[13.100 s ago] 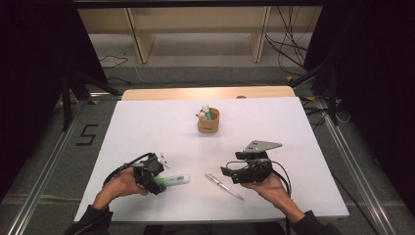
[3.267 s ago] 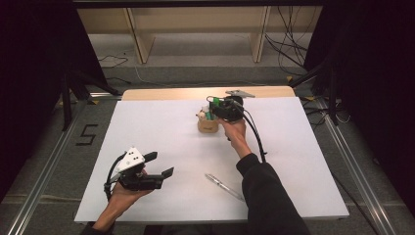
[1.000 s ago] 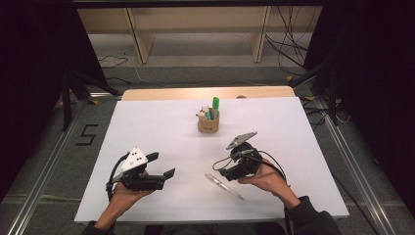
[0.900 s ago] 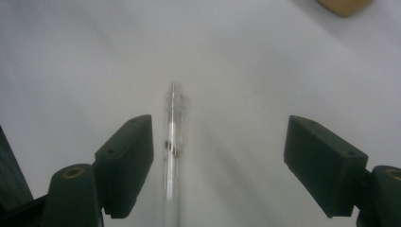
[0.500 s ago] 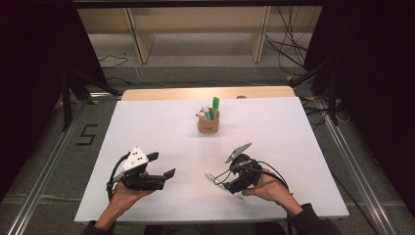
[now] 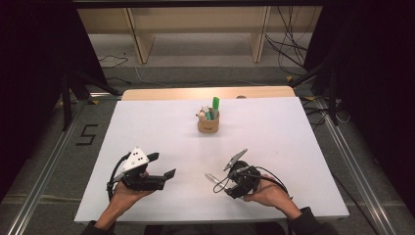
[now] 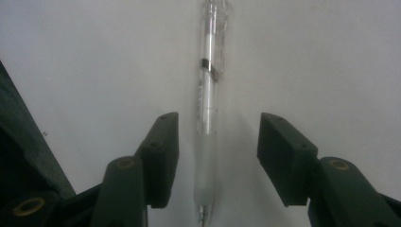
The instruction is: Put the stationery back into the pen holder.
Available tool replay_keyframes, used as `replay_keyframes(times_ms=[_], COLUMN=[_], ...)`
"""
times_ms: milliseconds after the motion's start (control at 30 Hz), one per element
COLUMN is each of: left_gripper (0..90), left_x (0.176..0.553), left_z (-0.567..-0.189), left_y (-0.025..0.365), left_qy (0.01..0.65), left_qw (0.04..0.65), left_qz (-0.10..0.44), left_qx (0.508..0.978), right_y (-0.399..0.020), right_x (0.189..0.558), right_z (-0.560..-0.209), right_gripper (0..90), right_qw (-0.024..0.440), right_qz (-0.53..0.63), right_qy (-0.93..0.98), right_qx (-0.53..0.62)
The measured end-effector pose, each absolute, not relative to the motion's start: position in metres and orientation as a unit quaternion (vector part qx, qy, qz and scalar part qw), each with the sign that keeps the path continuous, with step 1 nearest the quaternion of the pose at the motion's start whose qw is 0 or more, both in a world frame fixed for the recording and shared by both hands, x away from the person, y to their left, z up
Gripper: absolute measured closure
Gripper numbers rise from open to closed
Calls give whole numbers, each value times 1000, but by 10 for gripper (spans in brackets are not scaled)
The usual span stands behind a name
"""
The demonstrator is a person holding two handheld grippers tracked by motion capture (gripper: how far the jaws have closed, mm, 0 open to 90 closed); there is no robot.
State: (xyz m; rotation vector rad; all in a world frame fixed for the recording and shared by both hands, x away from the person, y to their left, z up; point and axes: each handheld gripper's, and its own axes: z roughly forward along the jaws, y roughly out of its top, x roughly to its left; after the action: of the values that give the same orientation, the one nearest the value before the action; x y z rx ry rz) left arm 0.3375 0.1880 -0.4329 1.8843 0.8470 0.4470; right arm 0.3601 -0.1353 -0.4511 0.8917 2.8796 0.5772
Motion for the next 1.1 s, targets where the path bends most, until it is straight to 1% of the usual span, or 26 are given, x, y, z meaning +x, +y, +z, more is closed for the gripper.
replay_keyframes(times_ms=[367, 567, 667, 867, 1100], left_gripper=[159, 159, 159, 159, 159], left_x=[337, 337, 337, 337, 337], left_z=[-433, -433, -433, -434, -434], left_y=[188, 188, 187, 187, 186], left_qy=[349, 347, 347, 346, 345], left_qw=[491, 491, 491, 489, 489], left_qz=[184, 184, 184, 184, 183], left_qx=[777, 777, 778, 779, 780], right_y=[-132, -131, -129, -125, -120], right_x=[357, 355, 355, 354, 355], right_z=[-458, -460, -460, -459, -458], right_gripper=[654, 723, 740, 784, 794], right_qw=[26, 37, 47, 46, 55], right_qz=[172, 165, 156, 143, 126], right_qy=[943, 945, 949, 949, 955], right_qx=[282, 279, 270, 277, 264])
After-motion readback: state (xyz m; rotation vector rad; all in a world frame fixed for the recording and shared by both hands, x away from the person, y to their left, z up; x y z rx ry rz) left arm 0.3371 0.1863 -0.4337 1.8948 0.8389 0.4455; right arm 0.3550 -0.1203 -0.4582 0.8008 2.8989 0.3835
